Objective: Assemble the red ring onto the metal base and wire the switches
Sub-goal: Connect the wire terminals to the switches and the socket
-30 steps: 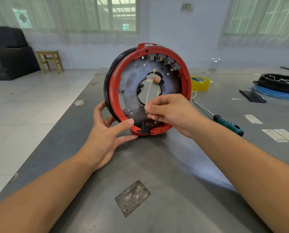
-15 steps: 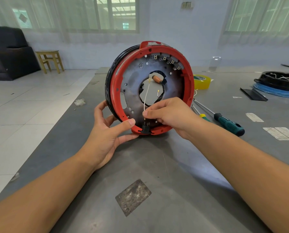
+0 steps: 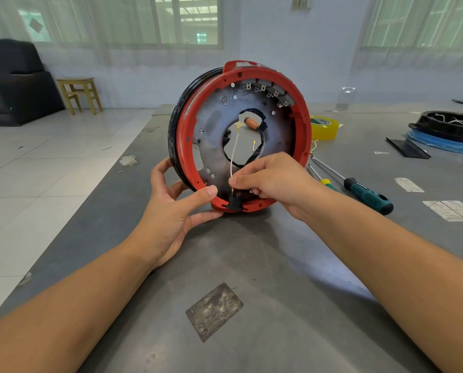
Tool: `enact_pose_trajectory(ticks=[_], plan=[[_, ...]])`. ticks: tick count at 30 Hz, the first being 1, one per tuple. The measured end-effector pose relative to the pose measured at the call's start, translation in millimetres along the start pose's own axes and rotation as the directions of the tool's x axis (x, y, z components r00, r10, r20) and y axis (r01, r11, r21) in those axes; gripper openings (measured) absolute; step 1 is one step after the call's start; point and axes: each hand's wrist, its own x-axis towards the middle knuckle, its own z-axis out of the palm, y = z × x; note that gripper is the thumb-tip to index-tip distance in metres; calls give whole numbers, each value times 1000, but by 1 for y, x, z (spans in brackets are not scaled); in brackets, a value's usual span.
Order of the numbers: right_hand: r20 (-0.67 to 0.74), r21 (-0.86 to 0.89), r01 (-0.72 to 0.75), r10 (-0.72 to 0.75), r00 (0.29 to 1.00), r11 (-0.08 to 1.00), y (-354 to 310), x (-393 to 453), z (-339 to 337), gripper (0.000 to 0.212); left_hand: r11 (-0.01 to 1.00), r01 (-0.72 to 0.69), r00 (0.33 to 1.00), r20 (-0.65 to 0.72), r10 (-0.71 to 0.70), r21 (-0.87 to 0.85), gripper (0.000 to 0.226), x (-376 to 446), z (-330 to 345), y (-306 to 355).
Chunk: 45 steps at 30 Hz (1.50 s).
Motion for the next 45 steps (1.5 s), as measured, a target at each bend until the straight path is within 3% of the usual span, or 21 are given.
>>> enact_pose_trajectory(ticks=[18,27,45], plan=[[77,-196,133,-120,990,972,-4,-2,-10,7,1000,15,999,-35,-15,1,88,-2,3,3],[113,-309,251,-227,967,917,-4,-2,-7,10,982,52,998,-22,-57,-183,91,-5,11,6],[173,-413,338,-292,941,845,-6,-6,-5,11,976,64,996,-42,-75,-209,93,-6,10,4]])
